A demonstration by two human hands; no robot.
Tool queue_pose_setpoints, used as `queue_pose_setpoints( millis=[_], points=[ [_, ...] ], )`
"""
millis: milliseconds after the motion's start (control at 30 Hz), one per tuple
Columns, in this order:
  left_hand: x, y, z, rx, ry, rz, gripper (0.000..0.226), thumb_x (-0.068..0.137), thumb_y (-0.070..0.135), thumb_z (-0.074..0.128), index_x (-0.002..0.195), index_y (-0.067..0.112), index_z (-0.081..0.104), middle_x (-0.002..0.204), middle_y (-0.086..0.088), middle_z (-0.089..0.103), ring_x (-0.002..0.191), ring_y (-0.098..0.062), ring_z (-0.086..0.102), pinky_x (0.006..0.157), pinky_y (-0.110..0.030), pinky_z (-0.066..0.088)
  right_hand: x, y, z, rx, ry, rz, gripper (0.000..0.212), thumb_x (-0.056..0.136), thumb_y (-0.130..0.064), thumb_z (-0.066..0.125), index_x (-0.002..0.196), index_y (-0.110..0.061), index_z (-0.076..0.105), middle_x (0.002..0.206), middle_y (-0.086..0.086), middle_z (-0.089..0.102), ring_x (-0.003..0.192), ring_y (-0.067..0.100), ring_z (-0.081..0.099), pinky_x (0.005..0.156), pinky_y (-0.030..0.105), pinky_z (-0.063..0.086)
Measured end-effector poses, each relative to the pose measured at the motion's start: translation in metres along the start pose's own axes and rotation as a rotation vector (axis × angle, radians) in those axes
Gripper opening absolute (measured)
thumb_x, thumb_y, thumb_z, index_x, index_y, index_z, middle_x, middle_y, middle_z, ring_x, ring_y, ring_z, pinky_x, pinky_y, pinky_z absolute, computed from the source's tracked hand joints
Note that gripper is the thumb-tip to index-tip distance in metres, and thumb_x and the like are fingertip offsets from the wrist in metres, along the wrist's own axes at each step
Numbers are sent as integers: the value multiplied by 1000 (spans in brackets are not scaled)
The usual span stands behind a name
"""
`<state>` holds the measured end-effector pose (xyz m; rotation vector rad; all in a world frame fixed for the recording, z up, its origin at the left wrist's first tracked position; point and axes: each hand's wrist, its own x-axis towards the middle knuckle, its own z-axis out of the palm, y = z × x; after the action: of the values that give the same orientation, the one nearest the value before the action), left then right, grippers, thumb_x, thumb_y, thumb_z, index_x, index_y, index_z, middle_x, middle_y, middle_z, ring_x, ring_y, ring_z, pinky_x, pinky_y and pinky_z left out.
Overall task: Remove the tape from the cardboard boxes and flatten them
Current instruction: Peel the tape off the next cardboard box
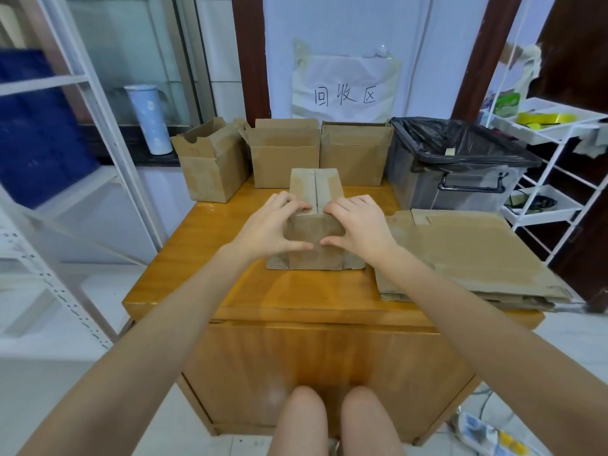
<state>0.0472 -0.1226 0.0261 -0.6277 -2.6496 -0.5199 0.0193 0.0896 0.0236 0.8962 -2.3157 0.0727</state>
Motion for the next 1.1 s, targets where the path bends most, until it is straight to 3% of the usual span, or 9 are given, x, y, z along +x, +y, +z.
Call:
queue_pose_setpoints(
  millis=[300, 433, 533, 667, 800, 867, 1100],
  points=[
    [4, 14, 8, 137, 163, -23, 64, 71, 48, 79, 123, 19, 57, 113, 2, 53, 103, -15, 47, 78, -26, 41, 3, 0, -3, 2, -27, -2, 47, 70, -49, 78, 98, -13, 68, 88, 3, 68, 76, 25, 65, 73, 36, 46],
    [6, 17, 8, 267, 189, -19, 69, 73, 54, 75, 126, 16, 52, 116, -1, 54, 106, -19, 49, 81, -26, 33, 4, 0, -5, 1, -25, -24, 46, 69, -46, 80, 97, -11, 69, 86, 4, 69, 72, 25, 66, 70, 36, 48],
    [8, 22, 11, 336, 220, 2, 63, 74, 52, 75, 117, 11, 53, 111, -4, 56, 102, -23, 53, 84, -29, 34, 3, 1, -4, 18, -8, -22, 44, 71, -42, 80, 100, -10, 69, 89, 5, 70, 73, 25, 67, 70, 35, 48],
    [4, 19, 16, 436, 312, 160, 44, 73, 40, 78, 93, 8, 57, 96, -11, 62, 82, -29, 63, 80, -38, 46, 1, 6, -9, 53, -77, -28, 48, 81, -43, 70, 118, -13, 63, 108, 4, 68, 92, 23, 65, 81, 37, 42],
    [1, 17, 24, 593, 467, 475, 13, 82, 18, 71, 79, 11, 60, 103, -16, 67, 93, -27, 63, 91, -42, 45, 3, 5, -18, 51, -149, -31, 59, 80, -47, 69, 129, -18, 55, 120, 0, 63, 106, 20, 60, 92, 34, 37],
    [1, 15, 25, 638, 477, 568, 10, 84, 11, 70, 77, 12, 63, 104, -15, 68, 96, -26, 63, 93, -40, 43, 3, 3, -19, 57, -156, -12, 58, 80, -48, 67, 130, -20, 54, 120, -2, 62, 106, 18, 59, 91, 33, 38],
    [2, 12, 32, 759, 389, 521, 8, 88, 10, 63, 84, 5, 67, 108, -16, 65, 98, -27, 58, 91, -41, 46, 7, -4, -21, 30, -195, 36, 61, 78, -54, 67, 127, -20, 54, 114, -3, 61, 98, 18, 60, 83, 33, 40]
  ],
)
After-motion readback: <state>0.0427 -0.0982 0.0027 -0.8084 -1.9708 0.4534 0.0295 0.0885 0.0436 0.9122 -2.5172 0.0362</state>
